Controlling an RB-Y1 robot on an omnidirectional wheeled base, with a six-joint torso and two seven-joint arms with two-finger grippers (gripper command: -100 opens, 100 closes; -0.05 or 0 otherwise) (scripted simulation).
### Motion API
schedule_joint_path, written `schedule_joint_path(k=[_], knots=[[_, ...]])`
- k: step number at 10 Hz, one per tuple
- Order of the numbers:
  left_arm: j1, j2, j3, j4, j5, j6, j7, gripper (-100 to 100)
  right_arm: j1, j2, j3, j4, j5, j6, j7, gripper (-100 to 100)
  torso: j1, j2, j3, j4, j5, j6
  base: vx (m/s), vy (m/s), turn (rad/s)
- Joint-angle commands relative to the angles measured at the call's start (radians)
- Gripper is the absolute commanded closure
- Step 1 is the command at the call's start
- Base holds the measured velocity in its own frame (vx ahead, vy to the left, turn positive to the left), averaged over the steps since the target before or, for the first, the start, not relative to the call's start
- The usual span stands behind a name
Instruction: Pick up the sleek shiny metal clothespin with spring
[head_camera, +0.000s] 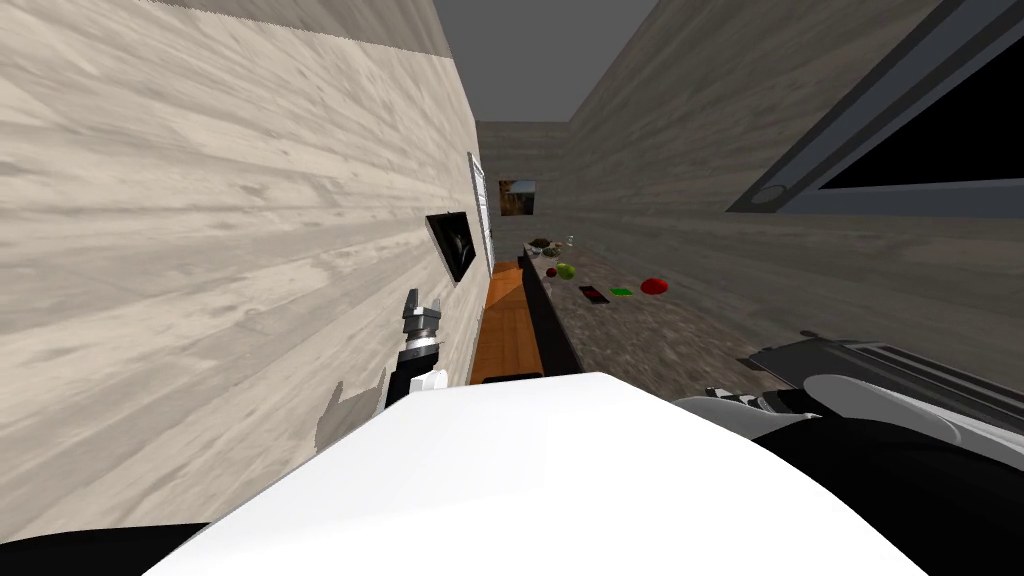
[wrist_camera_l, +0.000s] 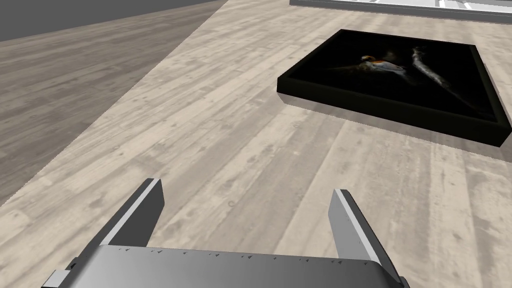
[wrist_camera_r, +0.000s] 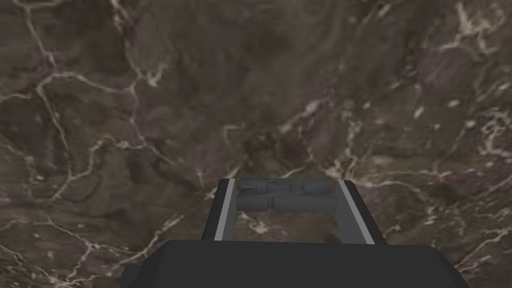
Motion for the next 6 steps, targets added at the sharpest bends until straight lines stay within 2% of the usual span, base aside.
schedule_joint_path(k=[1, 2, 3, 4, 5, 6], knots=[[0.0, 0.0, 0.0, 0.0, 0.0, 0.0, 0.0, 0, 0.0, 0.0, 0.0, 0.0, 0.0, 0.0, 0.0, 100, 0.0, 0.0, 0.0, 0.0, 0.0, 0.0, 0.0, 0.0, 0.0], [0.0, 0.0, 0.0, 0.0, 0.0, 0.0, 0.0, 0, 0.0, 0.0, 0.0, 0.0, 0.0, 0.0, 0.0, 0, 0.0, 0.0, 0.0, 0.0, 0.0, 0.0, 0.0, 0.0, 0.0], [0.0, 0.0, 0.0, 0.0, 0.0, 0.0, 0.0, 0, 0.005, -0.019, -0.024, -0.006, -0.01, -0.028, 0.001, 100, 0.0, 0.0, 0.0, 0.0, 0.0, 0.0, 0.001, 0.006, -0.053], [0.0, 0.0, 0.0, 0.0, 0.0, 0.0, 0.0, 0, 0.007, -0.029, -0.036, -0.011, -0.014, -0.045, -0.001, 100, 0.001, 0.0, 0.0, 0.0, 0.001, 0.0, 0.003, 0.008, -0.067], [0.0, 0.0, 0.0, 0.0, 0.0, 0.0, 0.0, 0, 0.001, -0.022, -0.024, -0.005, -0.009, -0.03, 0.001, 100, 0.001, 0.0, 0.0, 0.0, 0.001, 0.001, 0.001, 0.003, -0.013], [0.0, 0.0, 0.0, 0.0, 0.0, 0.0, 0.0, 0, 0.001, -0.023, -0.026, -0.005, -0.01, -0.033, 0.001, 0, 0.001, 0.0, 0.0, 0.0, 0.0, 0.0, 0.0, 0.0, 0.0]])
